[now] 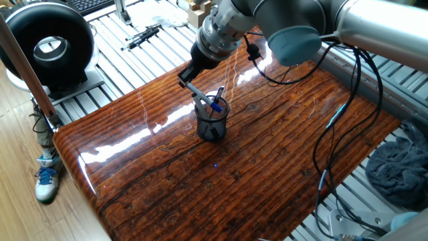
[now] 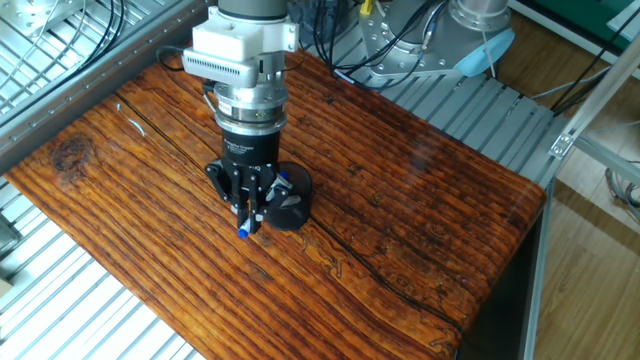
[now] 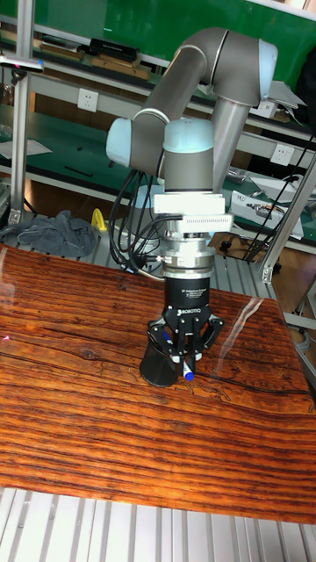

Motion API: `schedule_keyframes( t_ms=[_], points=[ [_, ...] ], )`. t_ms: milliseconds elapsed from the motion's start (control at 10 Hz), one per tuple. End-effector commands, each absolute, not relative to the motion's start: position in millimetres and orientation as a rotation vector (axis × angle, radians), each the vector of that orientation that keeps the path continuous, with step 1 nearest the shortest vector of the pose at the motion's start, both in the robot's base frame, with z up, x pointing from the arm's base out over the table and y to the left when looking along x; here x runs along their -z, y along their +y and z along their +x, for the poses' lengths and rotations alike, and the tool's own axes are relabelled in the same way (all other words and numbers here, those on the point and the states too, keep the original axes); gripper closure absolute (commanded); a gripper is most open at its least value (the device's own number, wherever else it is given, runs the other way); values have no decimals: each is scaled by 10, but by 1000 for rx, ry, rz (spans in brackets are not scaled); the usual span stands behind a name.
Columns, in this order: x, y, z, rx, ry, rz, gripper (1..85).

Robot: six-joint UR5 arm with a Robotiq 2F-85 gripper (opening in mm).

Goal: Put the pen into the pen holder

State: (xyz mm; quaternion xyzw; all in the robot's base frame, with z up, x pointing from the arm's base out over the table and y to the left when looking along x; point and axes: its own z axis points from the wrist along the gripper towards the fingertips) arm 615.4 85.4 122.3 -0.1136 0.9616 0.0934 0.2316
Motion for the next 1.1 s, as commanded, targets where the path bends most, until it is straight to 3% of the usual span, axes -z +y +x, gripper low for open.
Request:
schedule_keyframes(
  t_ms=[0, 600, 1000],
  points=[
    [-1344, 939, 6263, -265, 2636, -306, 843],
    [-1146, 664, 5906, -119, 2784, -465, 843],
    [-1126, 513, 5894, -33, 2796, -495, 843]
  ],
)
